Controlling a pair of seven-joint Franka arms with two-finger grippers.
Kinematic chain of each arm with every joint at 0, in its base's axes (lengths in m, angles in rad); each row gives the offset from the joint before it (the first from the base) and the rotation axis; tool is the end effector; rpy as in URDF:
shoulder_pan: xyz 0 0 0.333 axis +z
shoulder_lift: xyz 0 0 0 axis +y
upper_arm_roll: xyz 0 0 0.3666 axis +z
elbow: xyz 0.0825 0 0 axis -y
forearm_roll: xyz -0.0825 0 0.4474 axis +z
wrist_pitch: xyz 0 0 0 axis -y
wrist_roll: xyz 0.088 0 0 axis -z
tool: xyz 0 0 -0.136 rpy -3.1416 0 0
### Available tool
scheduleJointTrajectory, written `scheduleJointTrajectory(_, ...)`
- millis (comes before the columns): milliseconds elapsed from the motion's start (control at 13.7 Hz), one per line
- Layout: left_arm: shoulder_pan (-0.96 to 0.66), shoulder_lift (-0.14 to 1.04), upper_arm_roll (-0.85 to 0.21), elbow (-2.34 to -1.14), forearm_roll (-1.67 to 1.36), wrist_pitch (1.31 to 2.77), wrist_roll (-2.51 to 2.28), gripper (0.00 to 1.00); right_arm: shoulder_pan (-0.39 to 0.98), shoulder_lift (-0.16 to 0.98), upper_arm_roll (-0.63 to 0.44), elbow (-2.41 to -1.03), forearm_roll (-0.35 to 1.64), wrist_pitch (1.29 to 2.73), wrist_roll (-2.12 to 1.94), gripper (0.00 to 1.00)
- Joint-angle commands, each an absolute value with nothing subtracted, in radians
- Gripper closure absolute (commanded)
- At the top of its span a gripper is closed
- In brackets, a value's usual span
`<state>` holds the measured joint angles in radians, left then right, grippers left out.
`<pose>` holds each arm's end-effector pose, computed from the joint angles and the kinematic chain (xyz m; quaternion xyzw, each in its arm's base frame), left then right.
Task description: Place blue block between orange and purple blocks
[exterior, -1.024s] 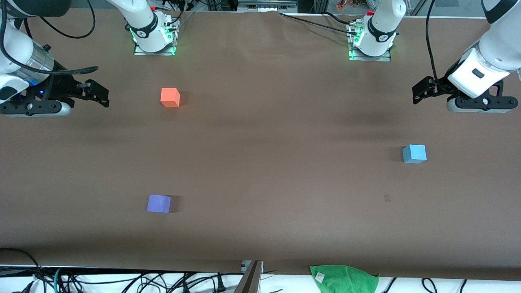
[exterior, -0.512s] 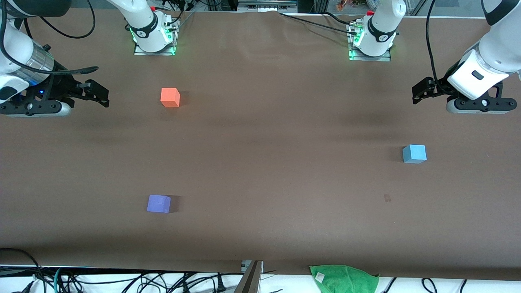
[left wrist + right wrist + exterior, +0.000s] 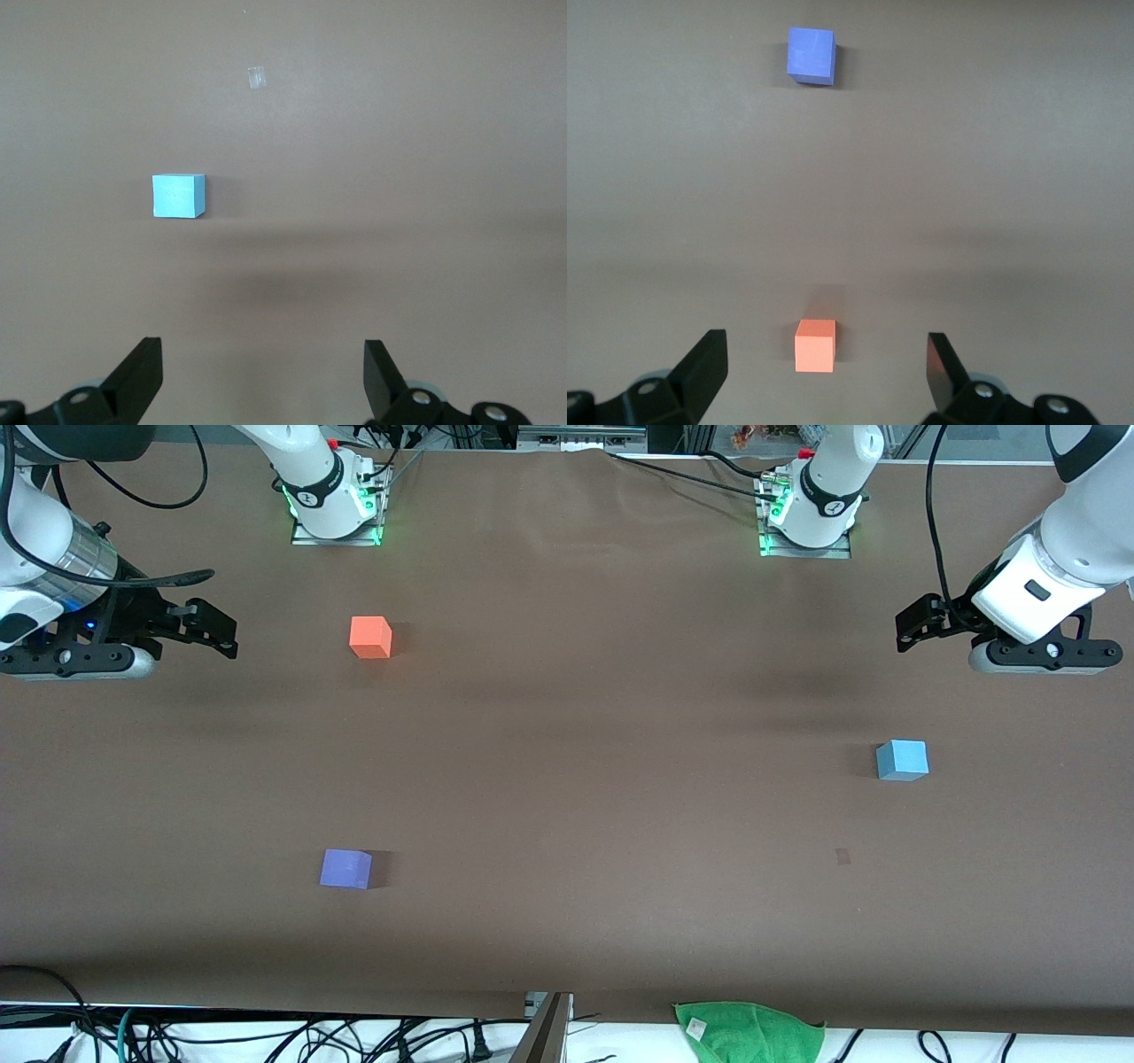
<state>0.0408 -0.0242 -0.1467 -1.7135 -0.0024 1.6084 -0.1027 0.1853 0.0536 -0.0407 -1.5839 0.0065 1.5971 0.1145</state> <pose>0.6009 -0.0651 0.5877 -0.9992 0.0014 0.0403 0.0048 0.6295 0.0932 0.6077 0.9997 0.0149 -0.0203 0.0005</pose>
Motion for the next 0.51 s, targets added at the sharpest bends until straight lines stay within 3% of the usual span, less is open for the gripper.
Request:
scheduleJointTrajectory(0,0.037,0.035,-0.147,-1.634,0.017,1.583,-0.109,0.0,0.178,0.054,-0.034,-1.568,-0.002,1.582,0.107,0.01)
scheduleJointTrajectory(439,0.055,0.087,-0.138,-1.58,0.017,1.549,-0.107,0.0,0.178,0.054,-0.034,-1.568,-0.002,1.582,0.107,0.01)
